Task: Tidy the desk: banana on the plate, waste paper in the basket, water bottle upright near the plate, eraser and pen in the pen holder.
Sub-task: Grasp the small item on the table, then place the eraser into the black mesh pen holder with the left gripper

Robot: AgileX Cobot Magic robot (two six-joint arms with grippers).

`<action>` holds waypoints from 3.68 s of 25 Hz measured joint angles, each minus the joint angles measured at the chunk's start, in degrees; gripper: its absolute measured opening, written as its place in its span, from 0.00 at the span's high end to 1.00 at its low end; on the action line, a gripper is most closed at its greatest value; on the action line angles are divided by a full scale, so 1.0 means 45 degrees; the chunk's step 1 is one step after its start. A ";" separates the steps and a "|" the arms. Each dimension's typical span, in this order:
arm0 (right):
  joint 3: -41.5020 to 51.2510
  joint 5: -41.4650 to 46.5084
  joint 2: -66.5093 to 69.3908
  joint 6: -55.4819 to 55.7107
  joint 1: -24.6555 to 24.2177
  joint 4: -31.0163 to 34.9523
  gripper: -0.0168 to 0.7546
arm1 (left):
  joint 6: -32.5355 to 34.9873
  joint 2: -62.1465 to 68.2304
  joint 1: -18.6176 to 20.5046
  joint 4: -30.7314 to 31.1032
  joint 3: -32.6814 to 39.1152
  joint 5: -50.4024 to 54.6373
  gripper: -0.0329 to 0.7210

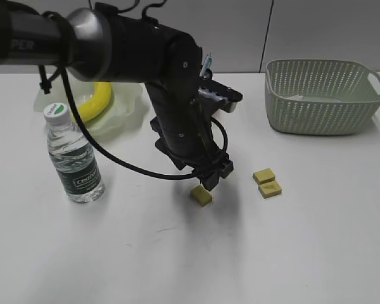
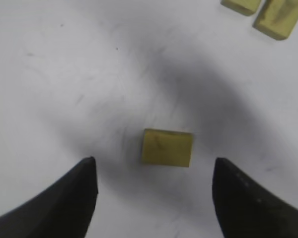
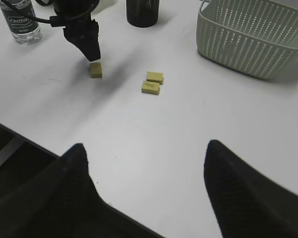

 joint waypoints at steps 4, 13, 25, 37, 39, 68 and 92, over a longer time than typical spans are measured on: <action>0.0000 0.0010 0.0000 0.0000 0.0000 0.0000 0.24 | 0.0000 0.0663 -0.0387 0.0522 -0.0644 0.0464 0.24; 0.0000 0.0014 0.0000 0.0000 0.0000 0.0000 0.24 | 0.0011 0.1428 -0.0482 0.0657 -0.0797 0.0765 0.24; 0.0000 0.0024 0.0000 0.0003 0.0000 0.0000 0.24 | 0.0035 0.1896 -0.0482 0.0848 -0.0828 0.0345 0.46; 0.0000 0.0024 0.0000 0.0003 0.0000 0.0000 0.24 | 0.0035 0.0446 -0.0609 0.1075 -0.0826 0.0468 0.58; 0.0000 0.0024 0.0000 0.0003 0.0000 0.0000 0.24 | -0.0008 -0.0152 -0.0609 0.1466 -0.0826 0.0065 0.58; 0.0000 0.0024 0.0000 0.0003 0.0000 0.0000 0.24 | -0.0782 0.0215 0.2621 0.1475 -0.0816 -1.0956 0.58; 0.0000 0.0024 0.0000 0.0013 0.0000 0.0000 0.24 | -0.0792 0.1758 0.2764 0.1399 -0.0816 -1.2189 0.54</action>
